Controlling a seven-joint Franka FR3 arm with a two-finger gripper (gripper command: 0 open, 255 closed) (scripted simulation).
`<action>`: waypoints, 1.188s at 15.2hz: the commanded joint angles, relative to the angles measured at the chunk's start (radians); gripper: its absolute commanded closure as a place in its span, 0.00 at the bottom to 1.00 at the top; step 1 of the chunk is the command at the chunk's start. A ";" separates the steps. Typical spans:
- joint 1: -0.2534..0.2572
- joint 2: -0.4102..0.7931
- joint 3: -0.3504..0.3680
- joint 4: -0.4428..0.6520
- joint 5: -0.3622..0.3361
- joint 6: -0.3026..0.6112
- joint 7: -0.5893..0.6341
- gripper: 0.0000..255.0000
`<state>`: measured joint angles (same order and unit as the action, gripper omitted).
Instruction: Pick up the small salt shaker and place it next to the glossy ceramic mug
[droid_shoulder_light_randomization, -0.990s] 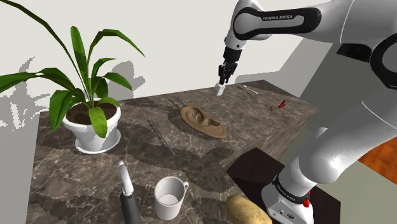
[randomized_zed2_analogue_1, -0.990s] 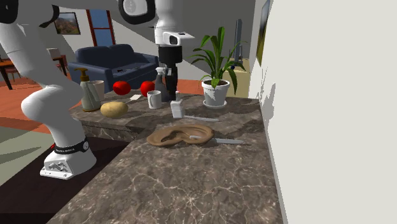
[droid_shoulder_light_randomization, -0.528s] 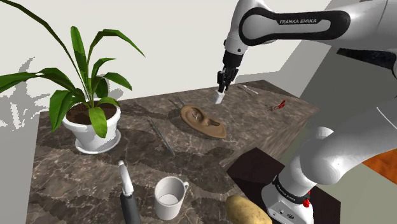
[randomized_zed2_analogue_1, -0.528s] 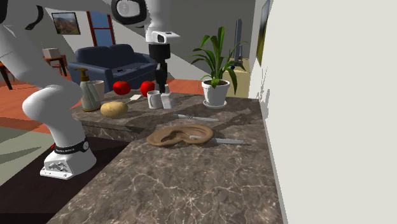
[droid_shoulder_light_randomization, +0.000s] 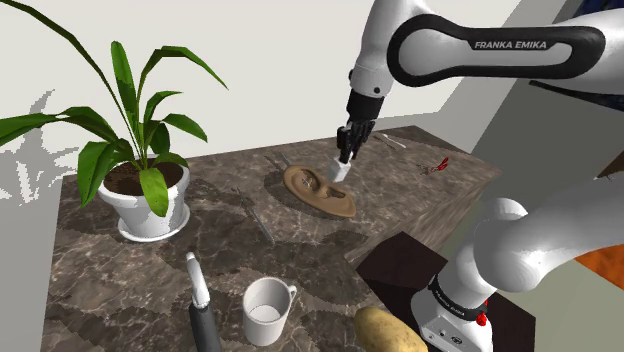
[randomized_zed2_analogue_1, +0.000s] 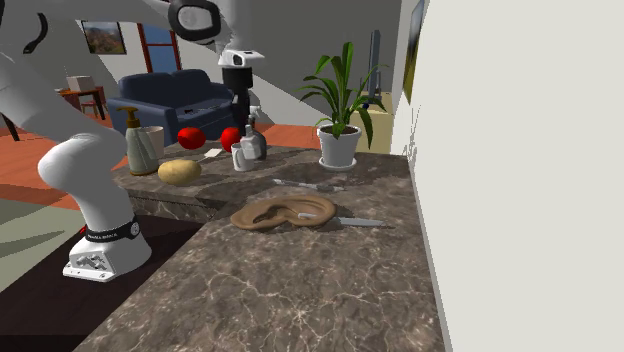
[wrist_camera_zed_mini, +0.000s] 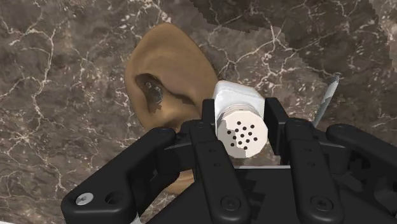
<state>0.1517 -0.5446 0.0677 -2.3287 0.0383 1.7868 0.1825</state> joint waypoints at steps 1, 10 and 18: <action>0.021 -0.034 0.038 -0.017 0.023 -0.015 0.050 1.00; 0.112 -0.091 0.212 -0.037 0.130 -0.038 0.261 1.00; 0.164 -0.075 0.336 -0.028 0.198 -0.014 0.403 1.00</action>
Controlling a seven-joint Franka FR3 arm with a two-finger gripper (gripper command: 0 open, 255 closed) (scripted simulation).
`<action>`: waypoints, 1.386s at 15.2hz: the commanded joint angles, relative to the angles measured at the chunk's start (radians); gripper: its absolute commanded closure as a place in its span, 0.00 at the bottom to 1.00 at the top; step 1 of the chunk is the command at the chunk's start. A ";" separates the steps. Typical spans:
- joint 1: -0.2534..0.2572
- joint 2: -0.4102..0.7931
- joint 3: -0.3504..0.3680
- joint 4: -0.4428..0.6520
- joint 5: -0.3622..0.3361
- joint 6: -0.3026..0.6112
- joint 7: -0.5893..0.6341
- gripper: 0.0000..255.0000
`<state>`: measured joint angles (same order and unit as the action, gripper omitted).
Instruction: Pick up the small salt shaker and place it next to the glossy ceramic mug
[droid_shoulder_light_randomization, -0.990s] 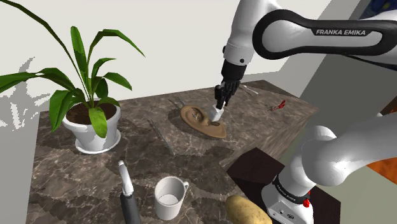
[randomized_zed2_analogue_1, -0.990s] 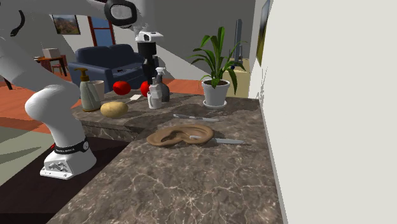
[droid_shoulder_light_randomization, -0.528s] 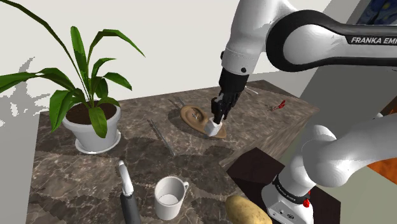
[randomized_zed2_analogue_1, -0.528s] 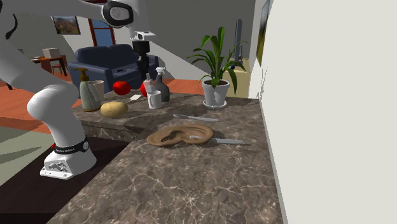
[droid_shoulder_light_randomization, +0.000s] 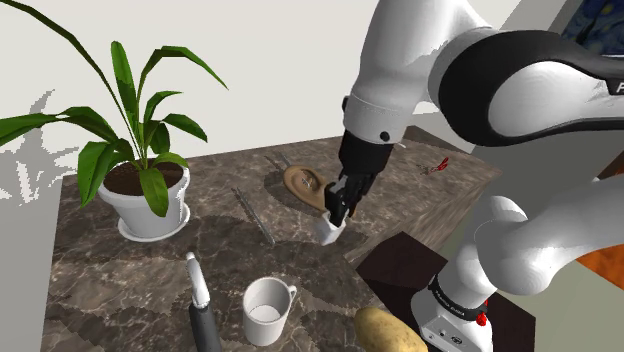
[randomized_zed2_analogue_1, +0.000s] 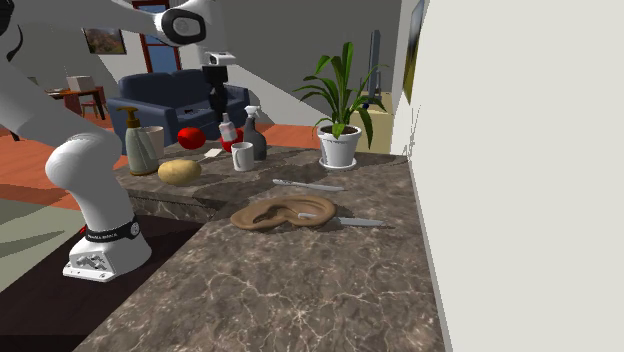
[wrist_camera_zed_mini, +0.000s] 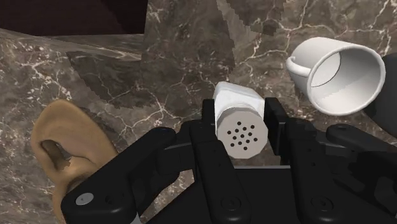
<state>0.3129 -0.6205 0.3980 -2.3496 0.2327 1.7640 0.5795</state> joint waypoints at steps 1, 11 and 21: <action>0.003 0.001 0.009 -0.020 0.006 0.022 0.005 1.00; 0.011 0.017 0.037 -0.141 0.026 0.160 0.001 1.00; 0.014 0.063 0.072 -0.244 0.045 0.308 0.001 1.00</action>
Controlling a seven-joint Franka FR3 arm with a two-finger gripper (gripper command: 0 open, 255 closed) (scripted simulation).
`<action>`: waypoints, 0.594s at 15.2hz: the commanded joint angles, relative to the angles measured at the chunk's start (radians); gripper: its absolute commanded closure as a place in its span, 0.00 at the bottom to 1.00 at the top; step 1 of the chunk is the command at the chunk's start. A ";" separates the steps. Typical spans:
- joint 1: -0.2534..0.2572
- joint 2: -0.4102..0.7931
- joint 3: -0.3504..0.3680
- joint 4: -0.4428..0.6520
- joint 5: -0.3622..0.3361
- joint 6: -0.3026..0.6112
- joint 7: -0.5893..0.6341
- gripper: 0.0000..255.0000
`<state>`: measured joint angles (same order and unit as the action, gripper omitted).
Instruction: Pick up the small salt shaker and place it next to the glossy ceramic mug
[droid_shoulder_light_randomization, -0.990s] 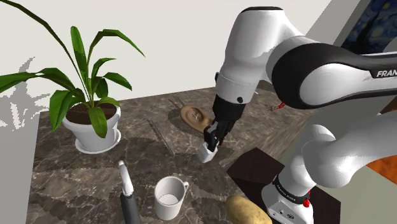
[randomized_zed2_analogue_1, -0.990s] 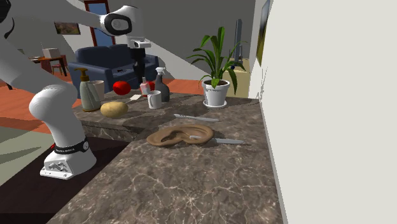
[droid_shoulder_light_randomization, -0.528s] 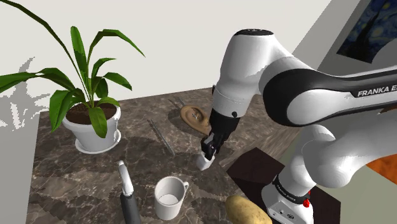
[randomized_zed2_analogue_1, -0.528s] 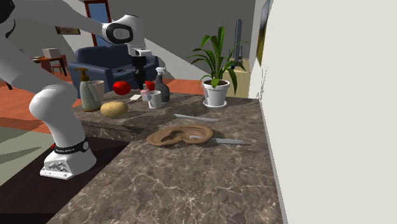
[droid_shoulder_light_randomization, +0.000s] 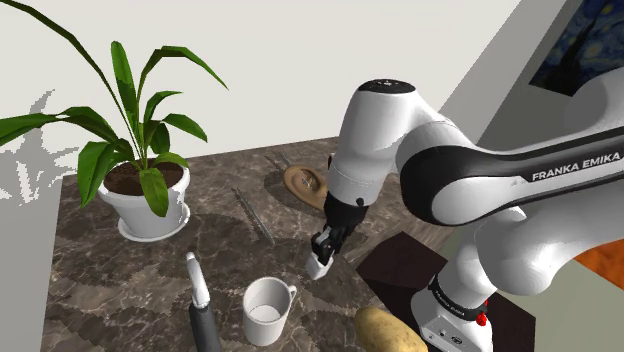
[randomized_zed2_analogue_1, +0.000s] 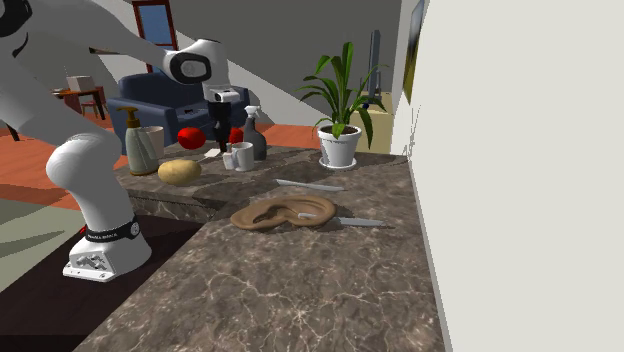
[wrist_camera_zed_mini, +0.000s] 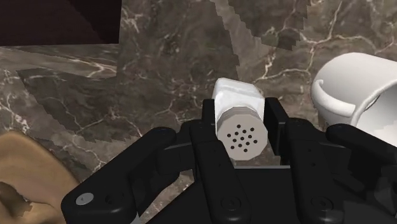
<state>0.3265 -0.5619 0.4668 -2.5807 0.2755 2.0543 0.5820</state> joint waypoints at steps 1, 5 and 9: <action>0.000 0.011 0.007 -0.023 0.004 0.034 -0.001 1.00; -0.001 0.040 0.022 -0.058 0.010 0.097 0.000 1.00; -0.002 0.062 0.033 -0.079 0.013 0.141 0.001 1.00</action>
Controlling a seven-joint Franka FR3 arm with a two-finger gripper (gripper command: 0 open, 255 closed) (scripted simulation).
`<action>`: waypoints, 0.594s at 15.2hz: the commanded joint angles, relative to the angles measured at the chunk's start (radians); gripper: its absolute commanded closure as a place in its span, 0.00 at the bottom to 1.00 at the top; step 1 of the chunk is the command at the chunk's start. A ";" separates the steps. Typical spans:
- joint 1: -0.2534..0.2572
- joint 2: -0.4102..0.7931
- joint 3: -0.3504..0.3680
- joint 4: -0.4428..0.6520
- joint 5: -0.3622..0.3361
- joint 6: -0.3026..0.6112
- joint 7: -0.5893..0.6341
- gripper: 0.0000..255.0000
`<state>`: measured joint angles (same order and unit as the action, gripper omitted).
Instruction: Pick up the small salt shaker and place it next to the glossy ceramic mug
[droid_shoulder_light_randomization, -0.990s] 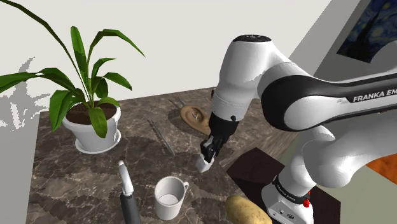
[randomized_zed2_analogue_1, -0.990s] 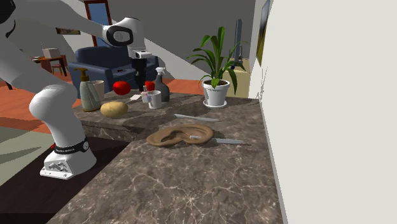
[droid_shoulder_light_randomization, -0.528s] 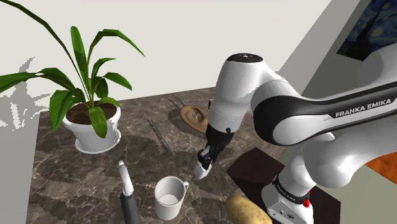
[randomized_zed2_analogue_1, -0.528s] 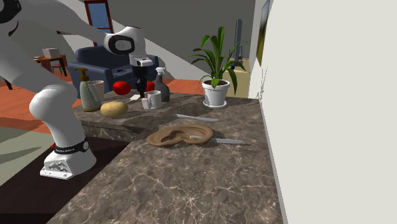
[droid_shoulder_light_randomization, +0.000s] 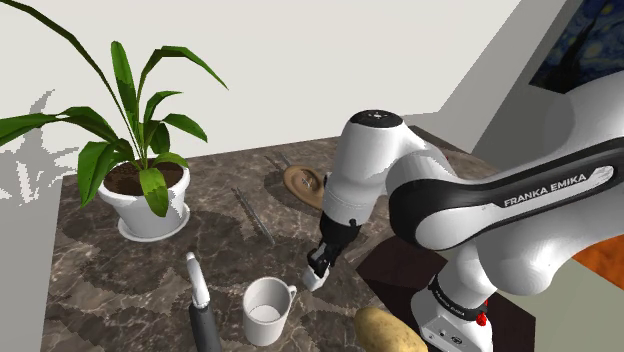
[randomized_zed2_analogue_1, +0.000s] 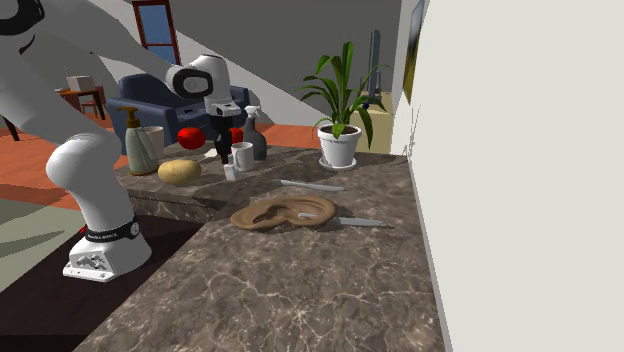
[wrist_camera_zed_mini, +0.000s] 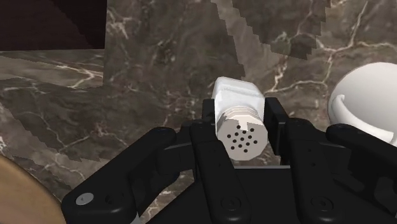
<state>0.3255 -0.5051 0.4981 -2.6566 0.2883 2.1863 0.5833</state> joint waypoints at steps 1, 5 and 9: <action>-0.001 0.005 0.002 -0.003 0.000 0.009 0.000 1.00; -0.001 0.006 0.002 -0.003 0.000 0.009 0.000 1.00; -0.001 0.006 0.002 -0.003 0.000 0.009 0.000 0.00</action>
<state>0.3246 -0.4996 0.5000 -2.6594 0.2882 2.1949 0.5834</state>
